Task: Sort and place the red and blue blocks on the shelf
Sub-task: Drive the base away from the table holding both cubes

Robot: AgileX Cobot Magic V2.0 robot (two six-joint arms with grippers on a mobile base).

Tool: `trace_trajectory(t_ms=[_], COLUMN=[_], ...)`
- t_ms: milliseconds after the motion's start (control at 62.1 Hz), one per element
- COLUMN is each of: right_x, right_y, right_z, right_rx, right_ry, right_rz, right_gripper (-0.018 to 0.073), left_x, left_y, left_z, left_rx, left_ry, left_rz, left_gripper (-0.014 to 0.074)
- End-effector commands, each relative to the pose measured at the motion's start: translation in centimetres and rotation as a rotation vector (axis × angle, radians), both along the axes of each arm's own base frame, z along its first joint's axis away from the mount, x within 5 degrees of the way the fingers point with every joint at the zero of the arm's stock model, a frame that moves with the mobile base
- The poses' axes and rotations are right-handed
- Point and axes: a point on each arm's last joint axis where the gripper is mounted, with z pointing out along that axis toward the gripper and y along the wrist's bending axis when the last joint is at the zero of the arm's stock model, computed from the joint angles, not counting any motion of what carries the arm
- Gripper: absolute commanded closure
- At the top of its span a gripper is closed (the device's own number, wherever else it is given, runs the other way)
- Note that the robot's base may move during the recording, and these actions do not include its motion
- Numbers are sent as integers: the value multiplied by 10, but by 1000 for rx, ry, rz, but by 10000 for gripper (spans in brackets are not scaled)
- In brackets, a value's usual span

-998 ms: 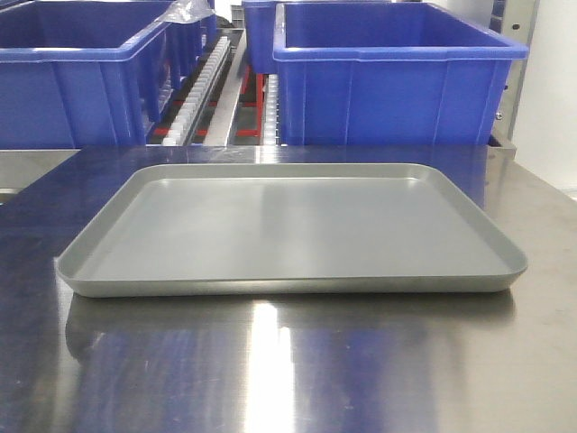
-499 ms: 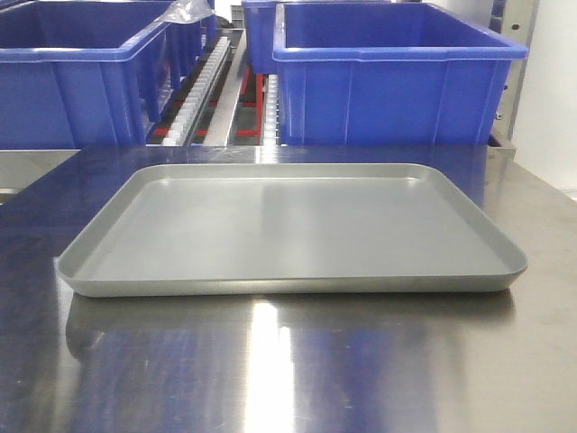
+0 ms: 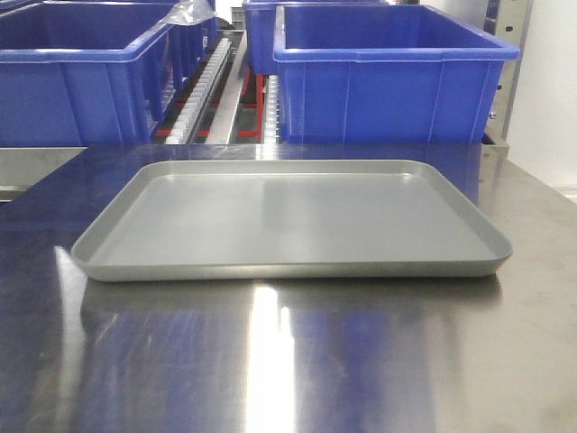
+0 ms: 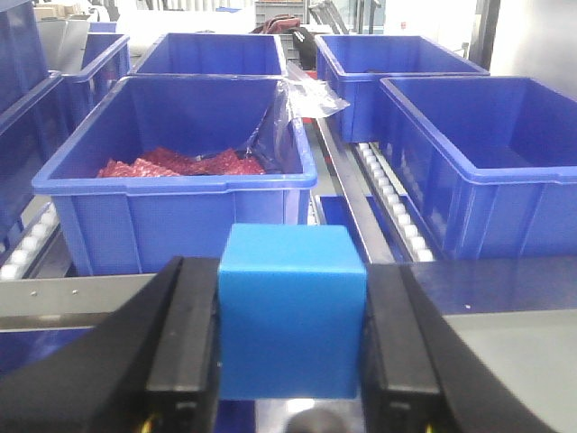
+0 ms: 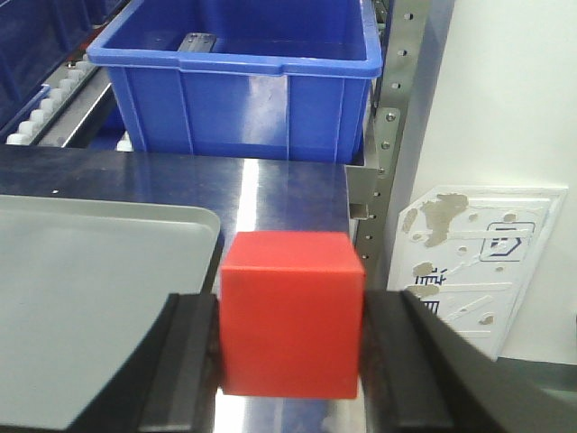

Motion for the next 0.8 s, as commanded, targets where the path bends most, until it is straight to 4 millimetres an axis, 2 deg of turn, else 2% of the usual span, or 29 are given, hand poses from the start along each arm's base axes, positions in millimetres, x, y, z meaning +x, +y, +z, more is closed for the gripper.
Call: trace_trajectory(t_ms=[0,789], right_x=[1,1], right_y=[-1,-1], right_z=[17,17], right_rx=[1,1], right_ry=[-112,-112], right_rz=[-13,-13], right_gripper=[502,502], left_x=[-1,0], left_y=[0,0], left_z=[18,17], left_rx=[-15,-14], left_ry=[-119,-110], left_rz=[0,0], left_gripper=[472,472])
